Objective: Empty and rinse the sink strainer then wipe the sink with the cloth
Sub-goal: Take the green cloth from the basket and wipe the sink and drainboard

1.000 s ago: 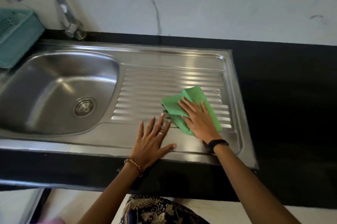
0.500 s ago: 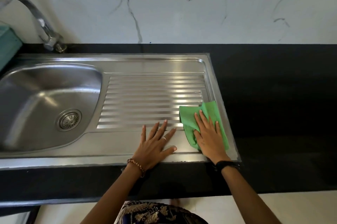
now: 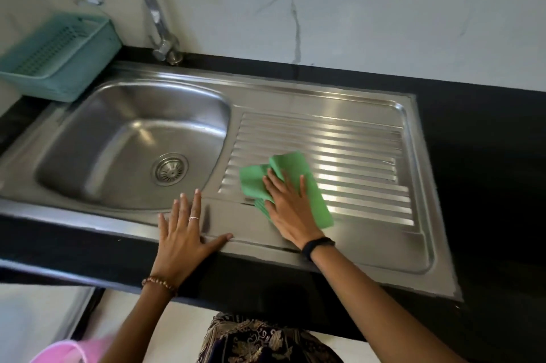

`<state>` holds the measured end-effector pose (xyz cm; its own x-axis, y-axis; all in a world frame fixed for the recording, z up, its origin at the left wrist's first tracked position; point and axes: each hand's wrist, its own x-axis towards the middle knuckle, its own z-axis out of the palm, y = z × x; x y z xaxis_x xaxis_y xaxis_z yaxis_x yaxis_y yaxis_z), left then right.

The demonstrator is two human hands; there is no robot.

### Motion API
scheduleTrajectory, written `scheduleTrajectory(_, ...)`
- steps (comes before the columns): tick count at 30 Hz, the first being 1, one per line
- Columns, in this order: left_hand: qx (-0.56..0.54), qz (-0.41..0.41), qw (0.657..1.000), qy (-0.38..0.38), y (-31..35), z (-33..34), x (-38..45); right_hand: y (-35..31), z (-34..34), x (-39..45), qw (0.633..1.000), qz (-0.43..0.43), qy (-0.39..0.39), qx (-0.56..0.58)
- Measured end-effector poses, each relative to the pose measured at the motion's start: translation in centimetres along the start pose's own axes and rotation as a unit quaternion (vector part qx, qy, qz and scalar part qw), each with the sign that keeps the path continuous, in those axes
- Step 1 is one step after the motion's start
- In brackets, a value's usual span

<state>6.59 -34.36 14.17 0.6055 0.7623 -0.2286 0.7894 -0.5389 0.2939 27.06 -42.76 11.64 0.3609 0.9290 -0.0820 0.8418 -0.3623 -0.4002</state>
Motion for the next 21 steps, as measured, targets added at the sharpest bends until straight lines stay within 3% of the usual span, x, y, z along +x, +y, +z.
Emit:
scheduleTrajectory(6, 0.019, -0.018, 1.0, 0.007, -1.1, 0.4, -0.5, -7.2, 2.2, 5.2, 0.992, -0.108, -0.047, -0.039)
scheduleTrajectory(11, 0.013, -0.013, 1.0, 0.004, -0.8, 0.6, -0.4, -6.3, 2.6, 3.5, 0.986, -0.155, -0.052, -0.033)
scheduleTrajectory(16, -0.009, 0.051, 0.999, 0.009, 2.8, 1.9, -0.5, -1.2, 0.5, -1.5, 0.994, -0.093, -0.028, 0.056)
scheduleTrajectory(21, 0.007, 0.174, 0.984, -0.025, 9.3, 4.8, -0.6, 7.2, -2.8, -8.2, 0.998, 0.005, 0.009, 0.056)
